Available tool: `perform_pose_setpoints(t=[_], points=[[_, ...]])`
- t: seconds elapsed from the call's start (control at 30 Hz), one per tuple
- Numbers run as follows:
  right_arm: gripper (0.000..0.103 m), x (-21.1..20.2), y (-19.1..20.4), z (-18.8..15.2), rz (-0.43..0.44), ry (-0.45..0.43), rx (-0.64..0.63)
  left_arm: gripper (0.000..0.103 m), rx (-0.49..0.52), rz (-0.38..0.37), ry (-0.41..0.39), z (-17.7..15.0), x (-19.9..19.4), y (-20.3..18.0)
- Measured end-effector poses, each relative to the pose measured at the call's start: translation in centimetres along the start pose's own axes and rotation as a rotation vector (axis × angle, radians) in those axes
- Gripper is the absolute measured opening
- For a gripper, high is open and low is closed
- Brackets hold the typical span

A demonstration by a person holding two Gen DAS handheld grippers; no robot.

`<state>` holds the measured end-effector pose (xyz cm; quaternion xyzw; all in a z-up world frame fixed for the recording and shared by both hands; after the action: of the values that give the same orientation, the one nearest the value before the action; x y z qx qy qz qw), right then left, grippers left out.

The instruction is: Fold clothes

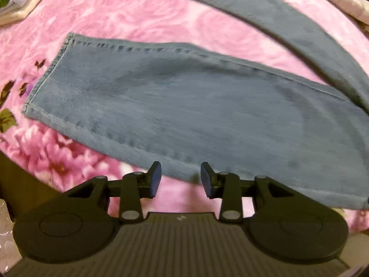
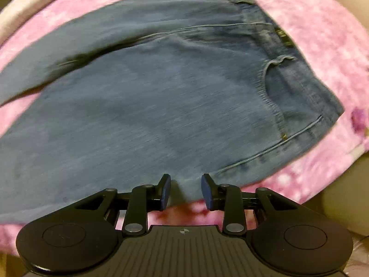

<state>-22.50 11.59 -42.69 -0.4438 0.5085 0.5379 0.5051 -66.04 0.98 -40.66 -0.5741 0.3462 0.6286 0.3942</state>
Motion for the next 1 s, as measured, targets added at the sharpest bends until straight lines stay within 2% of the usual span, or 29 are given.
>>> perform_pose_setpoints(t=[0.13, 0.2, 0.37, 0.53, 0.8, 1.0], points=[[0.045, -3.5, 0.1, -0.9, 0.035, -0.010, -0.048, 0.033, -0.010, 0.003, -0.024, -2.3, -4.0, -3.4], [0.047, -5.6, 0.0, -1.3, 0.056, -0.027, -0.081, 0.033, -0.005, 0.008, -0.045, -4.0, -6.1, -5.6], [0.049, -9.9, -1.7, -3.0, 0.074, -0.074, -0.151, 0.035, 0.034, -0.036, -0.113, -8.3, -10.5, -11.7], [0.050, -14.1, -3.8, -4.8, 0.083, -0.118, -0.211, 0.035, 0.059, -0.042, -0.167, -12.7, -14.1, -15.8], [0.051, -20.8, -7.1, -7.8, 0.097, -0.188, -0.307, 0.037, 0.089, -0.017, -0.267, -17.0, -19.2, -17.8], [0.052, -22.1, -8.9, -10.1, 0.109, -0.184, -0.303, 0.038, 0.085, -0.004, -0.308, -19.5, -21.5, -17.9]])
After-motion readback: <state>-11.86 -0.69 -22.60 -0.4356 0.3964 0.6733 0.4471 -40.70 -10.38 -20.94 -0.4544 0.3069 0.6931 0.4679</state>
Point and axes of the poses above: each gripper's, at about its wrist camera, not at the fingertips, and x roughly the way its jaws point, y to its left, z to its top, the point moved 8 cm from there along x, roughly the way its jaws point, and after that the axes turned 7 degrees about y, right-handed, at the moved point
